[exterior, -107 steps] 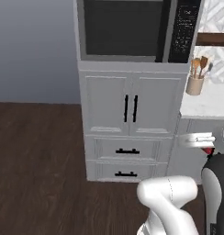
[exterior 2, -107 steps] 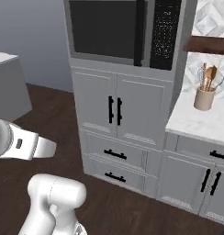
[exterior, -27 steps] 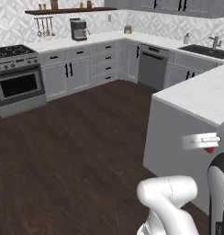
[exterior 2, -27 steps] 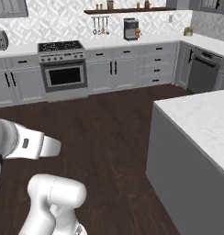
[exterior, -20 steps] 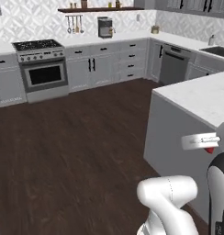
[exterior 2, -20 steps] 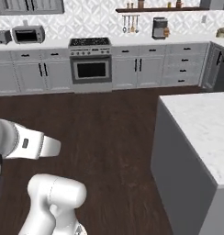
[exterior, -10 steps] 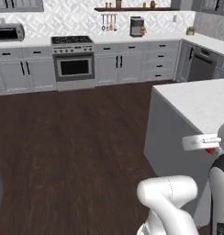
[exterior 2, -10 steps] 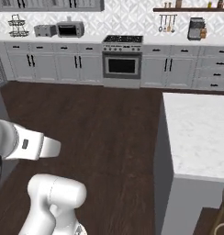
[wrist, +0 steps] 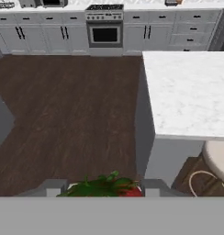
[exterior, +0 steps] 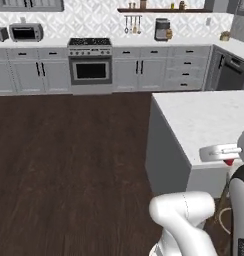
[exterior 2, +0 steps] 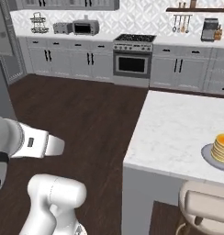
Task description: Take the strawberry from the fridge and place it on top of the pancake, located on the dining counter.
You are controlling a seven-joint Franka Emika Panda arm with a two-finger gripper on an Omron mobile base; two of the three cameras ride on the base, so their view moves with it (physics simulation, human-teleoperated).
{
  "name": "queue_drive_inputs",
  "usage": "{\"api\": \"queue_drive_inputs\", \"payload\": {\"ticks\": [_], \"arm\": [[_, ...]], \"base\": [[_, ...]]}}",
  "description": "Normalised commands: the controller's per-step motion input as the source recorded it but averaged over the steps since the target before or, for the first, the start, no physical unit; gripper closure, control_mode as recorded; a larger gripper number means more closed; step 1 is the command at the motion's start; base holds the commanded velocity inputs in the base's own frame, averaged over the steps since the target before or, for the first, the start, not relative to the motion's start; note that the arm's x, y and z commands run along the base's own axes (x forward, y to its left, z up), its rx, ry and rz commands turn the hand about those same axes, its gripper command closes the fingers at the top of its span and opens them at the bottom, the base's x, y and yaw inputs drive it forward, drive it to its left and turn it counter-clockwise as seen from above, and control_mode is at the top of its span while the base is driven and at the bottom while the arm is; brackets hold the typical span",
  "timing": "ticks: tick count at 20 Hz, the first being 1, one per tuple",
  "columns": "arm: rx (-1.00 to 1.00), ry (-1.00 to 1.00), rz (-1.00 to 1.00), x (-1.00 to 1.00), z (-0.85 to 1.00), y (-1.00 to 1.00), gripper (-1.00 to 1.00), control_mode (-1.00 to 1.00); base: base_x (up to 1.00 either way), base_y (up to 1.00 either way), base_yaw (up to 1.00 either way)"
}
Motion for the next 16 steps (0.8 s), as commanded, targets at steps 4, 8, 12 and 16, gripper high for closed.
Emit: {"api": "queue_drive_inputs", "payload": {"ticks": [4, 8, 12, 16], "arm": [[0.0, 0.0, 0.0, 0.0, 0.0, 0.0, 1.0, 1.0], [0.0, 0.0, 0.0, 0.0, 0.0, 0.0, 1.0, 1.0], [0.0, 0.0, 0.0, 0.0, 0.0, 0.0, 1.0, 1.0], [0.0, 0.0, 0.0, 0.0, 0.0, 0.0, 1.0, 1.0]], "base": [[-0.72, -0.89, 0.0], [-0.18, -1.0, 0.0], [0.0, -1.0, 0.0], [0.09, -0.86, 0.0]]}}
